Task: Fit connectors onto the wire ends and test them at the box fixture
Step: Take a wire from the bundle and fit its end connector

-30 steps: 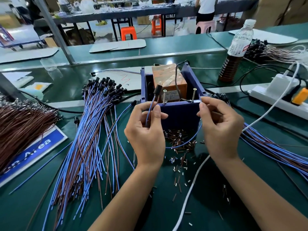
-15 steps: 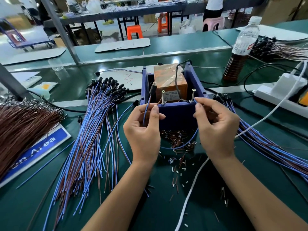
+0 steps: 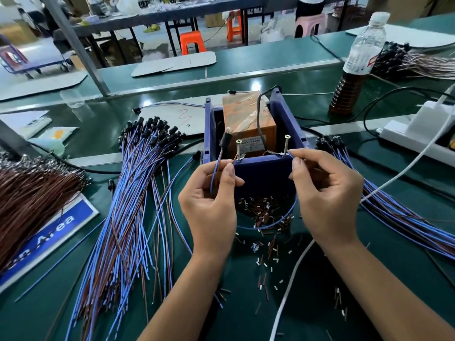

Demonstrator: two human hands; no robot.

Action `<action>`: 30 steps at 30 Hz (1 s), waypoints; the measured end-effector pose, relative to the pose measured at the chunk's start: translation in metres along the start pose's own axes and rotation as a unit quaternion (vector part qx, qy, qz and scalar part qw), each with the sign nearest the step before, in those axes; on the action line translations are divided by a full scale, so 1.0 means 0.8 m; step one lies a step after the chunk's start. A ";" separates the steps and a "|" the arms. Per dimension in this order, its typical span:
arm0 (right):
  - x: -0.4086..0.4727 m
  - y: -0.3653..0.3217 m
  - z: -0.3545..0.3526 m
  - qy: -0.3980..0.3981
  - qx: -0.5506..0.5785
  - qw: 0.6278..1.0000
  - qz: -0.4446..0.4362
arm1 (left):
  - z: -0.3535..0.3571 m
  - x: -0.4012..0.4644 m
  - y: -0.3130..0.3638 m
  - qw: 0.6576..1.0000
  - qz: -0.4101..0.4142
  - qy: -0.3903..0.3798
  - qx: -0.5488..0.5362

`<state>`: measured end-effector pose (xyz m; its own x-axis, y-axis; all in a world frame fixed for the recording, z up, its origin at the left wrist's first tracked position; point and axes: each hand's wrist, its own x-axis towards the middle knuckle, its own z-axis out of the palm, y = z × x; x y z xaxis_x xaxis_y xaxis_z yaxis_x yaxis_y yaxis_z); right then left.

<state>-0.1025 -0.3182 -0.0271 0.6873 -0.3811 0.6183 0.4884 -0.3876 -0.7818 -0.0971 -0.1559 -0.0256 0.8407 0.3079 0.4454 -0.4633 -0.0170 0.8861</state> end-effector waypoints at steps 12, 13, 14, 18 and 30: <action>0.000 0.000 -0.001 -0.005 0.006 1.000 -0.001 | -0.001 0.003 0.001 1.000 -0.015 0.001 -0.019; 0.000 0.000 -0.001 -0.005 0.006 1.000 -0.001 | -0.001 0.003 0.001 1.000 -0.016 0.002 -0.016; 0.000 0.001 -0.001 -0.005 0.007 1.000 0.002 | -0.001 0.003 0.001 1.000 -0.018 0.003 -0.014; 0.000 0.001 -0.001 -0.003 0.008 1.000 -0.002 | 0.001 0.002 0.003 1.000 -0.023 0.013 -0.013; 0.000 0.000 -0.001 -0.002 0.022 1.000 -0.001 | 0.000 0.000 0.006 0.998 -0.043 -0.001 -0.040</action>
<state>-0.1032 -0.3190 -0.0271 0.6882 -0.3780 0.6193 0.5124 -0.3510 -0.7837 -0.0992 -0.1561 -0.0217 0.8791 0.3035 0.3676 -0.4097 0.0866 0.9081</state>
